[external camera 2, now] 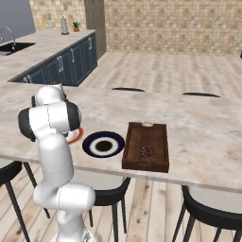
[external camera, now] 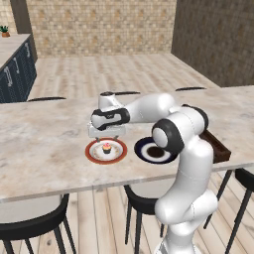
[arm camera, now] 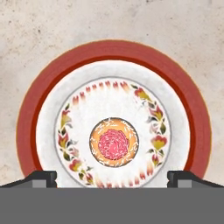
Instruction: Move the dessert items from the plates to the tray.
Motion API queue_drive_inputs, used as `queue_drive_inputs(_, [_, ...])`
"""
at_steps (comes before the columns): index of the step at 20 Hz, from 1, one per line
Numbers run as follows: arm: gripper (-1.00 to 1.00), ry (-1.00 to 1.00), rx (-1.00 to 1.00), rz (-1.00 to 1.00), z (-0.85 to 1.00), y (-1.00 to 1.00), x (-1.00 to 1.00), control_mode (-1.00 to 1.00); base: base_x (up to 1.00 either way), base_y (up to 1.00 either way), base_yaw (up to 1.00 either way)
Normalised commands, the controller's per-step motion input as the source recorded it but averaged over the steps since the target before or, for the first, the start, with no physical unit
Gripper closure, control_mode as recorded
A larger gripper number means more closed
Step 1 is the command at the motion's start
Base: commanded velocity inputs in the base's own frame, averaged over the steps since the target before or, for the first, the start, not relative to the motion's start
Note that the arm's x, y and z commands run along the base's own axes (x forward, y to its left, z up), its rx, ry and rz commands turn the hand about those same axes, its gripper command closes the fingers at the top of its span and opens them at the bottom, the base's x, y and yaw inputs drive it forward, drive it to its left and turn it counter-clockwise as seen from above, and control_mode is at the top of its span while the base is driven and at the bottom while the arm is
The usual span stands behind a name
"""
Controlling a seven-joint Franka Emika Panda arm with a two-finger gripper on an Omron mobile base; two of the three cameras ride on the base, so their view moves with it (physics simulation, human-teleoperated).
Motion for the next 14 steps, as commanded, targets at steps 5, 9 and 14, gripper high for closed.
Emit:
queue_drive_inputs(5, [-1.00,0.00,0.00,0.00,-0.15,0.00,0.09,-1.00,0.00,0.00,0.00])
queue_drive_inputs(9, [-1.00,0.00,0.00,0.00,-0.16,0.00,0.00,-1.00,0.00,0.00,0.00])
queue_drive_inputs(14, [-1.00,0.00,0.00,0.00,-0.17,0.00,0.00,-1.00,0.00,0.00,0.00])
